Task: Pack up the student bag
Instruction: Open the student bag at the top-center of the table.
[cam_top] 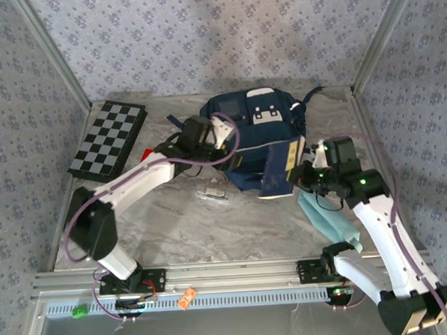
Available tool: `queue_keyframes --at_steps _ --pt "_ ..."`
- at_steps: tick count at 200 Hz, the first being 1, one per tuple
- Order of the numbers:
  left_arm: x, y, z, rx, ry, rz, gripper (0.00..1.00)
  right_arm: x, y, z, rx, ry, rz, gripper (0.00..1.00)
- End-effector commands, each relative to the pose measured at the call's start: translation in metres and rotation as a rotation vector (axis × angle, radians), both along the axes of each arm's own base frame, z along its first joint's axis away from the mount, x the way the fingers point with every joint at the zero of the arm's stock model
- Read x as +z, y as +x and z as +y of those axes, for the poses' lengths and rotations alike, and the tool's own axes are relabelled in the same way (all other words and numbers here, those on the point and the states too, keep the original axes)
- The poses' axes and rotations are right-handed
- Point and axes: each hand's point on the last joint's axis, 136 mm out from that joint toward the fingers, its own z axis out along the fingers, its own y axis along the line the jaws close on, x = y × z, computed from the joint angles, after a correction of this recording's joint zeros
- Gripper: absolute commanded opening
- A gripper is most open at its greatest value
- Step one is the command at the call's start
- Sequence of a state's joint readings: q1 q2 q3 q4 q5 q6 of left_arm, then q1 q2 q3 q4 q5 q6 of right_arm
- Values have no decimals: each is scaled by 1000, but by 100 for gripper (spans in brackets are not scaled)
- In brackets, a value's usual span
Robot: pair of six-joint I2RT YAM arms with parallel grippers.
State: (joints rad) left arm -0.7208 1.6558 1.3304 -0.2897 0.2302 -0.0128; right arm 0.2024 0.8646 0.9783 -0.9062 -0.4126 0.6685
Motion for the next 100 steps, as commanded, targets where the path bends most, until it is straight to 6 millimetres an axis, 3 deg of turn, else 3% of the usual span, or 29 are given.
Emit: queue_keyframes --at_steps 1,52,80,100 --pt "-13 7 -25 -158 147 -137 72 -7 -20 -20 -52 -37 53 0" --pt "-57 33 -68 -255 269 -156 77 -6 -26 -38 -101 -35 72 0" --pt "-80 33 -82 -313 304 -119 82 -8 -24 -37 -104 -7 77 0" --pt "-93 48 -86 -277 351 -139 81 -10 -21 -37 -105 5 76 0"
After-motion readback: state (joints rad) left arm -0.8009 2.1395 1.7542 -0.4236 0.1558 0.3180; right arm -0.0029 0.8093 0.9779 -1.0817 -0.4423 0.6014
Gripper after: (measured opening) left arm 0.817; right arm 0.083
